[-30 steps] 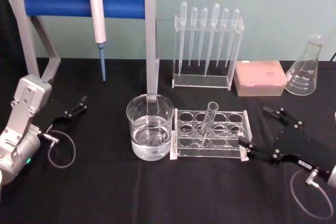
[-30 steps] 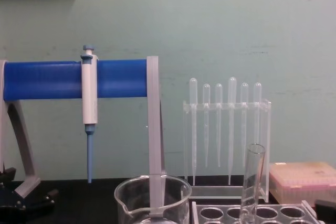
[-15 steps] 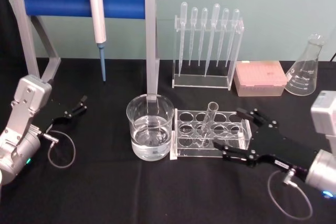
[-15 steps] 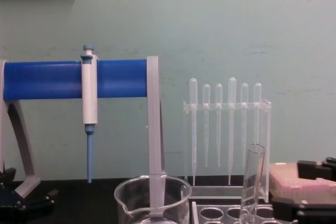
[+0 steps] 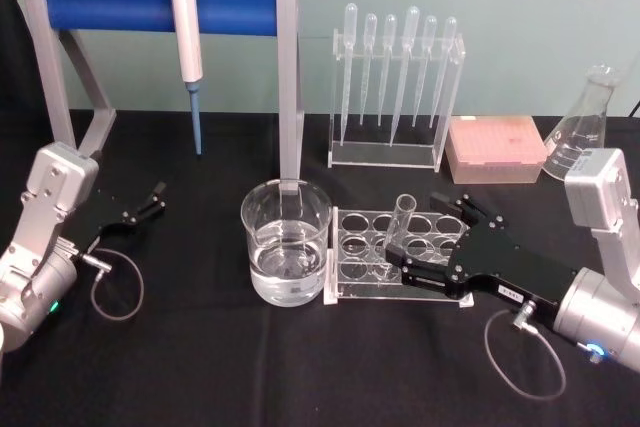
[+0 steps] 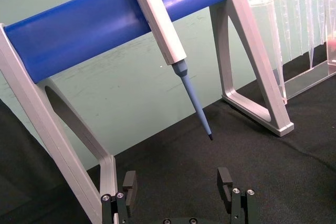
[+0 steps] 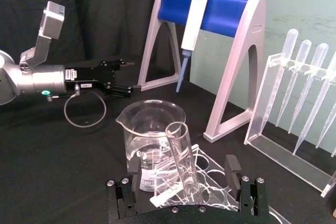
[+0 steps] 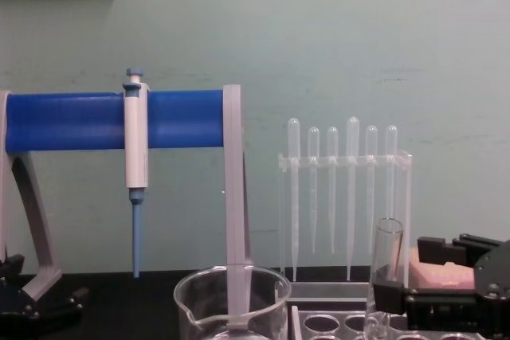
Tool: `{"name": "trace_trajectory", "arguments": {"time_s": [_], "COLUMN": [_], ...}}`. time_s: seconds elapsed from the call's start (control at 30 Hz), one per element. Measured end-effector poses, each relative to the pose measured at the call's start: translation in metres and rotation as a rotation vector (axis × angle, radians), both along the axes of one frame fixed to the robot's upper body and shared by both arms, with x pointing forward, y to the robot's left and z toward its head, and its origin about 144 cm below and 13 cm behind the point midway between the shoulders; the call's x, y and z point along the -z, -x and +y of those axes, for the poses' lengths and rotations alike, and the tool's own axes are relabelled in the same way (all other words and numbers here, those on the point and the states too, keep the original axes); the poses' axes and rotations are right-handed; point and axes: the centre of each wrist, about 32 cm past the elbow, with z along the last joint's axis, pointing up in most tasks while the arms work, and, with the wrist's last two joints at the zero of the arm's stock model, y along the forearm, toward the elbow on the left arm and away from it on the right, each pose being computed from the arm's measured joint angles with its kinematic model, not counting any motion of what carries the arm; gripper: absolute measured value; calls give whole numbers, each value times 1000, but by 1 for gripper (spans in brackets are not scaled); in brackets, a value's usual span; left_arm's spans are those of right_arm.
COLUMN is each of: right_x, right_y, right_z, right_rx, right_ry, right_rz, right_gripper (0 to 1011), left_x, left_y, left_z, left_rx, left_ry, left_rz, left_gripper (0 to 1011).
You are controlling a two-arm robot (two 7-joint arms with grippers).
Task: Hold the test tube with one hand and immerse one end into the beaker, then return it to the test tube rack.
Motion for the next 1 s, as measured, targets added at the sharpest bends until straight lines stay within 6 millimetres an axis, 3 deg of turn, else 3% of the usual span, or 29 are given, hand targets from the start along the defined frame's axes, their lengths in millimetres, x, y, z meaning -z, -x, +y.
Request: {"name": "trace_trajectory", "arguments": {"time_s": [1.0], "right_x": [2], "right_y": [-14], "right_z": [17], "right_rx": [-19], "right_ry": [30], "right_rz": [-32], "right_gripper": [1002], "left_x": [0], "left_y": [0], "left_z": [0], "left_rx": [0], "left_ry": [0], "left_rz": [0], "left_gripper": [1000]}}
